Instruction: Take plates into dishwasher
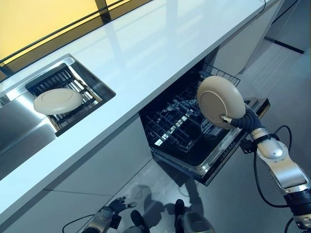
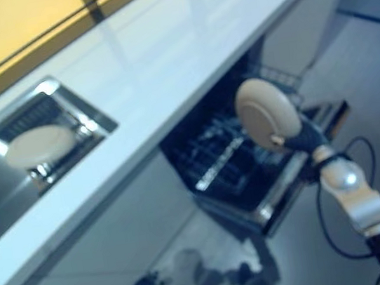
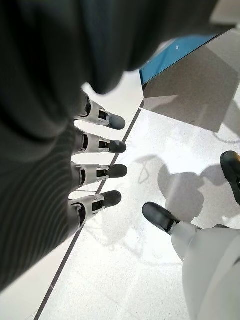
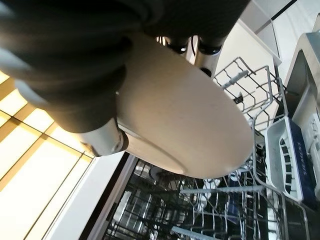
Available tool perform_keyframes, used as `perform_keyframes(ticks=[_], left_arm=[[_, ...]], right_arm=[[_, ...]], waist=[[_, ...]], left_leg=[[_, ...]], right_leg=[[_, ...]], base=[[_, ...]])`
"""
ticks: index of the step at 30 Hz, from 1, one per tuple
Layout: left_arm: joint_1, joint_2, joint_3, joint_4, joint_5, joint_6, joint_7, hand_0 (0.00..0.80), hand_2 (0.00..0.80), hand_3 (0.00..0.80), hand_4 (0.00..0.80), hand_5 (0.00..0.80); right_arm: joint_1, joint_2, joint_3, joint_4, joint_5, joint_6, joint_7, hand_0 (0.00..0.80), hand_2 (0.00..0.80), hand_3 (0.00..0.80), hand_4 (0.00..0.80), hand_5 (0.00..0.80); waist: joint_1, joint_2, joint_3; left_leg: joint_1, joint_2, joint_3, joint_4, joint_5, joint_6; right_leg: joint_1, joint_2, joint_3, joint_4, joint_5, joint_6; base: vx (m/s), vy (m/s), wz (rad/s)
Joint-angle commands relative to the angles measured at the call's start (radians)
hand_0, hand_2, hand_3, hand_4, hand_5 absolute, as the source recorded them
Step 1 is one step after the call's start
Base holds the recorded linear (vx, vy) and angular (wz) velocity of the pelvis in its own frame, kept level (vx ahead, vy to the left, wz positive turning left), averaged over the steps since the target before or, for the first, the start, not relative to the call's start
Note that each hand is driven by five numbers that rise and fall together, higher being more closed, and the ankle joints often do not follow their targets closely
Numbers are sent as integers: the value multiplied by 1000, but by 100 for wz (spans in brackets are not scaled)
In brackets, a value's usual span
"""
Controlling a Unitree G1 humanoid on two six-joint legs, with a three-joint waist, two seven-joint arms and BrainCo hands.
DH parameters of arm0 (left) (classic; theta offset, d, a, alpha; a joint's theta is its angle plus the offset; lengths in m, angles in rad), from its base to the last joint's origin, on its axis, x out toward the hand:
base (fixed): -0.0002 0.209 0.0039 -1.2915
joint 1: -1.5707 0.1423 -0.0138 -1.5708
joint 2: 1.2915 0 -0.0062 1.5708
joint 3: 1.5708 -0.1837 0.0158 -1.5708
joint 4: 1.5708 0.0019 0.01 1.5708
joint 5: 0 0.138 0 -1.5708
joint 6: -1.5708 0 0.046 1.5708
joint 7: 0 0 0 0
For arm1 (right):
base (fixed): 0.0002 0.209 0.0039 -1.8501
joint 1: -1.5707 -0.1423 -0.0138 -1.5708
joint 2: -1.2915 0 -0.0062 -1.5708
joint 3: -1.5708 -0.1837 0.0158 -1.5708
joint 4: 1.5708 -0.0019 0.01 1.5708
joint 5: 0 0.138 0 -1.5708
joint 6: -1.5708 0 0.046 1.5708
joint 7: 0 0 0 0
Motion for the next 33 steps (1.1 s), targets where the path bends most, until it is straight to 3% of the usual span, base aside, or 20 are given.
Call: perform_keyframes(ticks=[1,22,33], left_arm=[[-11,49,4,-29,-5,-11,3,0,0,0,0,0],[2,31,-19,-62,-5,6,6,0,0,0,0,0],[3,25,-29,-67,5,12,2,0,0,0,0,0]], right_arm=[[-90,22,41,-17,-33,-45,4,800,800,800,800,800],[-110,62,165,-21,-368,-5,-114,800,800,800,800,800],[-139,116,235,61,-361,24,-163,800,800,800,800,800]], waist=[[6,-113,1],[37,-100,31],[60,-89,45]], left_leg=[[-48,-41,-2,14,-85,6],[-64,-35,-23,31,-54,-9],[-73,-41,-42,43,-65,-6]], right_leg=[[70,-13,7,14,-148,20],[86,-13,-12,11,-158,15],[92,-24,-25,6,-158,15]], base=[[23,-12,7],[9,3,1],[18,15,3]])
